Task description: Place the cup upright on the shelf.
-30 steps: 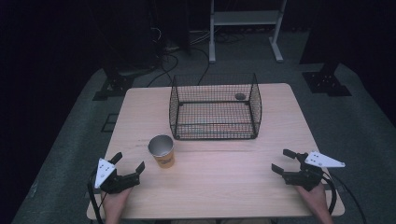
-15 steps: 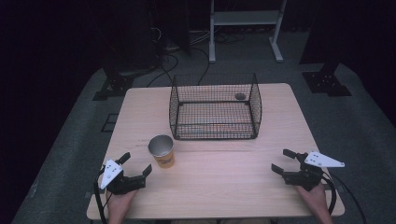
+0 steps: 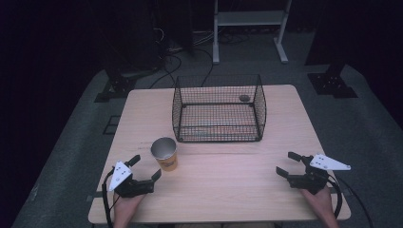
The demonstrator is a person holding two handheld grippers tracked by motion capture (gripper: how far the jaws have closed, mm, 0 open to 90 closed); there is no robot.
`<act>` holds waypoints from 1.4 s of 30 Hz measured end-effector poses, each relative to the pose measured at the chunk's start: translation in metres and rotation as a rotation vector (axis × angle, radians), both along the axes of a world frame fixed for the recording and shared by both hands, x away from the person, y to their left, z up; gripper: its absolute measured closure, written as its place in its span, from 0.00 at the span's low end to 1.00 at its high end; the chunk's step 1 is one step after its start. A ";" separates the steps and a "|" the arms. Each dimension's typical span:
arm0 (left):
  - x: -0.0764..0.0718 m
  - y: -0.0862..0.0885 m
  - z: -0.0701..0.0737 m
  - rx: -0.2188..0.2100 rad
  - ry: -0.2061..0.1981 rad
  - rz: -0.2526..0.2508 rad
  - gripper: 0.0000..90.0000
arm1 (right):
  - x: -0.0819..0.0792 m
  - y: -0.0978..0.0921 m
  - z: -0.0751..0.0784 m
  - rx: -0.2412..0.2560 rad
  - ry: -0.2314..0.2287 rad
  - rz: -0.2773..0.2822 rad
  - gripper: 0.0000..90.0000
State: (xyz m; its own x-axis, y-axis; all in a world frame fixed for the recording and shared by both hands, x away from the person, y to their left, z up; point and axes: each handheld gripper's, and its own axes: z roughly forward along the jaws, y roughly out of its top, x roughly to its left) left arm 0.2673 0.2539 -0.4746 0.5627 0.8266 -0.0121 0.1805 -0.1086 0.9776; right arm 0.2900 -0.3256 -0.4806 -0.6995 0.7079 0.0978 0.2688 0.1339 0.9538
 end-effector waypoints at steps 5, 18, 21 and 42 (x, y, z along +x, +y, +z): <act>0.003 -0.006 -0.001 0.007 0.010 -0.023 0.01 | 0.000 0.000 0.000 0.000 0.001 0.001 0.17; 0.010 -0.020 0.000 0.021 0.002 -0.020 0.01 | 0.000 0.000 0.000 0.004 0.003 0.001 0.16; 0.013 -0.024 -0.001 0.032 0.013 -0.014 0.01 | 0.000 0.000 0.000 0.008 0.007 -0.001 0.16; 0.026 -0.030 -0.001 0.037 0.030 0.002 0.01 | 0.001 0.000 0.000 0.011 0.008 -0.001 0.17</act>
